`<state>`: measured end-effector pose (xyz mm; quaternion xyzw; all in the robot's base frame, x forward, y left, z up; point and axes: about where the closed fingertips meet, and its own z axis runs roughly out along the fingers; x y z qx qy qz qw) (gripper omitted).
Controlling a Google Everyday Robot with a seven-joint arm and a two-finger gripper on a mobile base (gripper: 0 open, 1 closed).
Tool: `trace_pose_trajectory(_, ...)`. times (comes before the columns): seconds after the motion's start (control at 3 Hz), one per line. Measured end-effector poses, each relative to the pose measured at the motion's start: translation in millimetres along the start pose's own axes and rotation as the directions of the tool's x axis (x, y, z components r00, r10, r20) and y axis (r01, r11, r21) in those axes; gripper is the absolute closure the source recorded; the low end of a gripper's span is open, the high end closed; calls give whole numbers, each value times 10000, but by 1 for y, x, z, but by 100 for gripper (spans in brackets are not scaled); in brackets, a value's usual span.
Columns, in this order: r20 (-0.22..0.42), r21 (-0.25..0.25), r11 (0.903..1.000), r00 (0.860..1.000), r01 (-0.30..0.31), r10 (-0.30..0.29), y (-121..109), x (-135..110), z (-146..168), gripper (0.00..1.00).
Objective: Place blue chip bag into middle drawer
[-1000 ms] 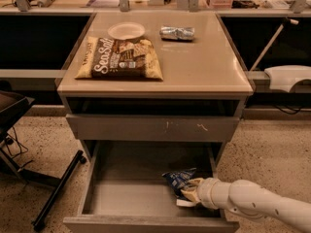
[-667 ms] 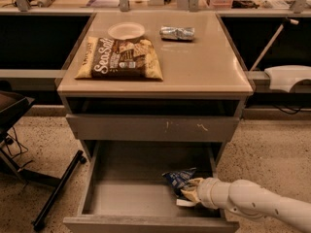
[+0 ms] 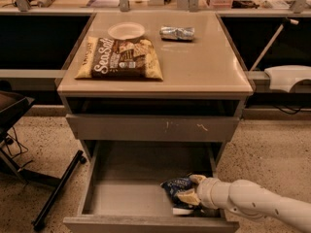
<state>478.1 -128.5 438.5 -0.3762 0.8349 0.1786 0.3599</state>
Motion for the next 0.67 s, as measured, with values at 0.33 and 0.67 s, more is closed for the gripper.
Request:
trace_pose_trajectory(0.33, 0, 0, 10000, 10000, 0, 0, 0, 0, 0, 0)
trace_pose_trajectory(0.67, 0, 0, 10000, 10000, 0, 0, 0, 0, 0, 0)
